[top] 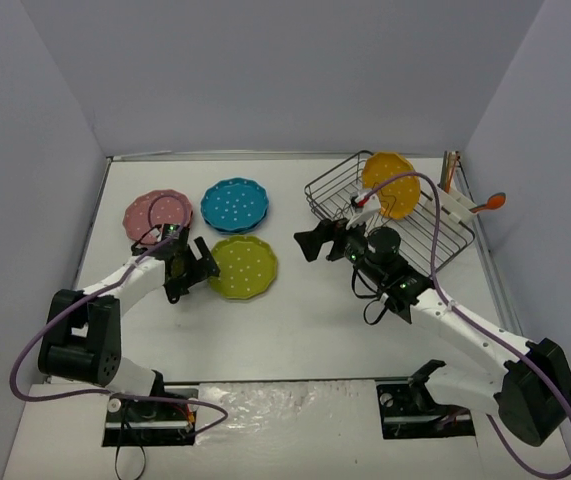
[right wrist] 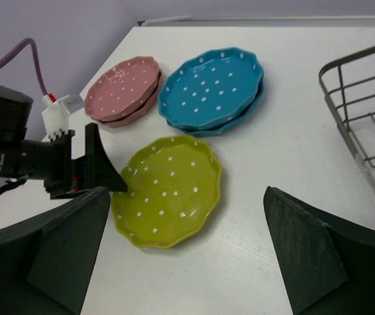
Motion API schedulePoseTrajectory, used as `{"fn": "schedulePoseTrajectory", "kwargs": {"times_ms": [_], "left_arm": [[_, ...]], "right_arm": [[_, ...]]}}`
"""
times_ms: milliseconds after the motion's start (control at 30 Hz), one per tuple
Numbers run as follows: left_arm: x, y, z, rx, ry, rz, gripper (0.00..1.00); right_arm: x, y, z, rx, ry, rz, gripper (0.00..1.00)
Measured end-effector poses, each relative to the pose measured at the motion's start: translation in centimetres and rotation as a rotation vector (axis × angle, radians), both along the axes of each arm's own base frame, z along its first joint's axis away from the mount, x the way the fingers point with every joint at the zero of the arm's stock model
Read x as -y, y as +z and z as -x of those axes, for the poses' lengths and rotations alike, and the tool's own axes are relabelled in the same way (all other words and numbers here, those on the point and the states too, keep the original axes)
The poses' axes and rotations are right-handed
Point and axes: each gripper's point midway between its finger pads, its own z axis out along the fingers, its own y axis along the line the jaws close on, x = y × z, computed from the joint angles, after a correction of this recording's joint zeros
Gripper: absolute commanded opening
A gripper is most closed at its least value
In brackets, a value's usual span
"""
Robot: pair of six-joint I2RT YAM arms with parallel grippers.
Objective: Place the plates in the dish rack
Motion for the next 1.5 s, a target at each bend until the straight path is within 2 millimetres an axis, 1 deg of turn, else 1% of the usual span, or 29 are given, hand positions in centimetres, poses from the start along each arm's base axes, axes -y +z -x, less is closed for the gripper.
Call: {"fn": "schedulePoseTrajectory", "kwargs": {"times_ms": [67,167,233,333,400,533,667,833,900,967,1067,1133,1300,1400,1500], "left_arm": [[0.3,-0.5,-0.3,-0.020,0.002,-0.002,0.78],[0.7,-0.3,-1.2,-0.013,0.001,-0.002,0.68],[1.0,-0.3,-1.5,-0.009,0.000,-0.003,0.59],[1.1,-0.4,-1.4,-0.013,-0.001,-0.005,0.46],[1.1,-0.4,-1.4,-0.014,-0.001,-0.007,0.42],[1.3,-0.7,-1.2,-0.024,-0.004,-0.007,0.28],[1.5,-0.8,-1.1,-0.027,-0.010,-0.008,0.23],[1.7,-1.2,-1.1,-0.036,-0.016,-0.008,0.21],[1.9,-1.3,-1.2,-0.032,-0.021,-0.006,0.16],[2.1,-1.3,-1.4,-0.024,-0.024,-0.002,0.09],[2.4,-1.2,-1.7,-0.012,-0.022,0.004,0.00],[2.5,-1.1,-1.8,-0.007,-0.021,0.011,0.00],[3.1,-1.0,-1.7,-0.004,-0.022,0.031,0.00],[3.6,-0.8,-0.8,-0.005,-0.018,0.062,0.00],[4.0,-0.2,0.2,0.009,-0.010,0.100,0.00]], "right_arm": [[-0.3,-0.9,0.6,-0.022,0.010,-0.011,1.00],[-0.8,-2.0,1.4,-0.050,0.026,-0.018,1.00],[-1.0,-2.1,1.6,-0.051,0.032,-0.024,1.00],[-1.1,-2.3,1.8,-0.053,0.033,-0.039,1.00],[-1.1,-2.6,1.8,-0.062,0.028,-0.050,1.00],[-1.1,-2.8,2.0,-0.073,0.014,-0.084,1.00],[-1.4,-2.7,2.2,-0.085,0.008,-0.114,1.00],[-2.0,-2.7,2.7,-0.091,0.017,-0.145,1.00],[-2.3,-3.1,2.9,-0.100,0.021,-0.159,1.00],[-2.6,-4.0,3.1,-0.120,0.023,-0.165,1.00],[-3.1,-6.1,3.6,-0.167,0.028,-0.152,1.00],[-3.5,-7.1,3.9,-0.198,0.030,-0.146,1.00],[-4.6,-9.0,4.3,-0.251,0.024,-0.154,1.00],[-5.0,-10.2,4.4,-0.304,0.005,-0.182,1.00],[-4.8,-11.6,4.7,-0.360,-0.022,-0.213,1.00]]}}
